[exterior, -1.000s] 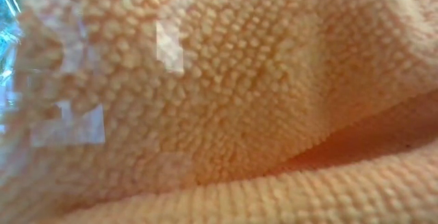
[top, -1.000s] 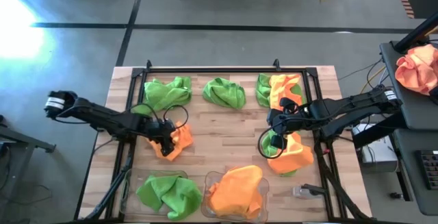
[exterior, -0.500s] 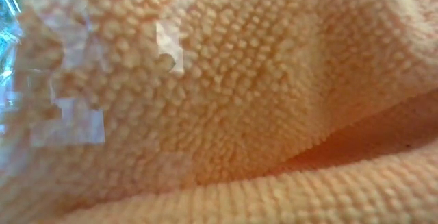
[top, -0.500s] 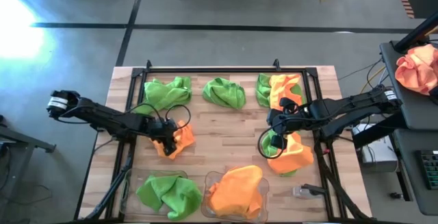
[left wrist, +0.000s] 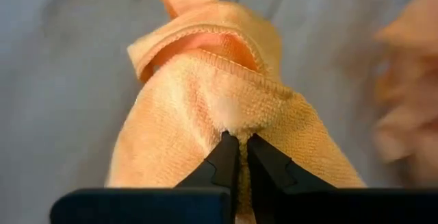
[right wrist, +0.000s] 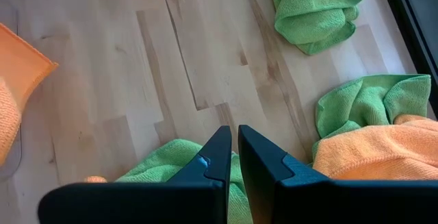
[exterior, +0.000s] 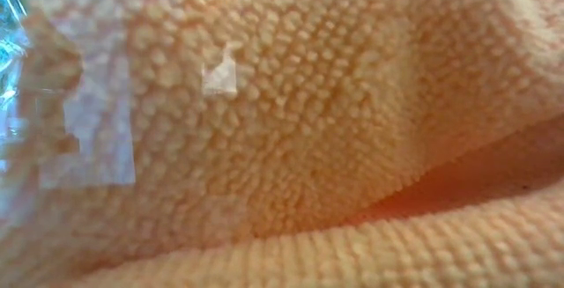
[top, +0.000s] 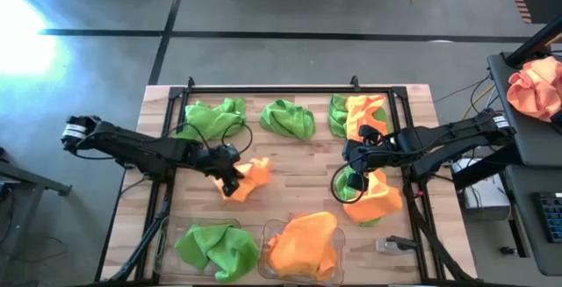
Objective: Sort microfiber towel by color & place in baskets
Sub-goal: Put the orange towel into the right transparent bin, then put the green towel into the left transparent bin
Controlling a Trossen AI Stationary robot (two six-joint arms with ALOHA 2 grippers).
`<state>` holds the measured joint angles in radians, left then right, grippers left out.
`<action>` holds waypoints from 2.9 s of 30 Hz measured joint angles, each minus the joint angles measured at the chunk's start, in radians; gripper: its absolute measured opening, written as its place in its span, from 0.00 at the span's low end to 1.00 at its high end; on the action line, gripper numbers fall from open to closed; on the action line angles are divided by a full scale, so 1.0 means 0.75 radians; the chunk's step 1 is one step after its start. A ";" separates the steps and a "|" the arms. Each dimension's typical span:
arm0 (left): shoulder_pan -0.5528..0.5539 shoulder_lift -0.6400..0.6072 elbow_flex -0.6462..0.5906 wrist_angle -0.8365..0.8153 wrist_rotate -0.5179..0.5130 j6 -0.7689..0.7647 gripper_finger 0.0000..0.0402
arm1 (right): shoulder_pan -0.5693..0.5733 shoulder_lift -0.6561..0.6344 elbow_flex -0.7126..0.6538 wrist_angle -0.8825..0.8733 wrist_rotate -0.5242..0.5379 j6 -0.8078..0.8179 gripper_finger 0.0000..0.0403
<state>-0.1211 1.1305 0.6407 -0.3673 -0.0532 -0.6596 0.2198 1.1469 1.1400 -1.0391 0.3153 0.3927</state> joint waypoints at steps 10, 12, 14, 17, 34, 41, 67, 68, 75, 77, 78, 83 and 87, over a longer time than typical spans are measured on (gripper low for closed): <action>-0.054 0.041 0.434 -0.022 -0.077 -0.007 0.01 | 0.000 0.000 0.000 -0.004 0.000 -0.107 0.06; -0.083 0.098 0.530 -0.018 -0.117 -0.006 0.01 | 0.000 0.000 -0.004 -0.002 0.001 -0.146 0.06; -0.122 0.179 0.627 -0.019 -0.151 -0.005 0.01 | 0.000 0.000 -0.012 -0.004 0.001 -0.171 0.06; -0.182 0.342 0.776 -0.020 -0.162 0.004 0.01 | 0.000 0.000 -0.023 -0.004 0.001 -0.187 0.06; -0.431 1.351 2.100 -1.017 -0.114 0.049 0.01 | 0.000 0.000 -0.070 0.000 0.000 -0.295 0.06; -0.447 1.381 2.111 -0.965 -0.098 -0.034 0.01 | 0.000 0.001 -0.072 0.001 -0.001 -0.305 0.06; -0.479 1.369 2.077 -1.157 -0.379 -0.167 0.38 | 0.000 0.001 -0.075 0.006 -0.007 -0.278 0.06; -0.476 1.369 2.077 -1.193 -0.420 -0.156 0.38 | 0.000 0.001 -0.075 0.006 -0.007 -0.278 0.06; -0.429 1.369 2.076 -1.291 -0.710 -0.038 0.38 | 0.000 0.001 -0.075 0.015 -0.002 -0.278 0.06; -0.418 1.369 2.076 -1.296 -0.787 0.010 0.38 | 0.000 0.001 -0.075 0.031 -0.001 -0.278 0.06; -0.414 1.369 2.076 -1.311 -0.811 0.028 0.38 | 0.000 0.001 -0.075 0.045 -0.001 -0.278 0.06; -0.400 1.344 2.075 -1.463 -0.931 0.082 0.38 | 0.000 0.001 -0.075 0.098 -0.001 -0.278 0.06; -0.377 1.273 2.071 -1.615 -1.062 0.067 0.38 | 0.000 0.001 -0.075 0.142 0.000 -0.279 0.06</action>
<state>-0.4041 2.0854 2.1936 -1.5783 -0.8499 -0.6095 0.2195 1.1473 1.0836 -0.9324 0.3153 0.1834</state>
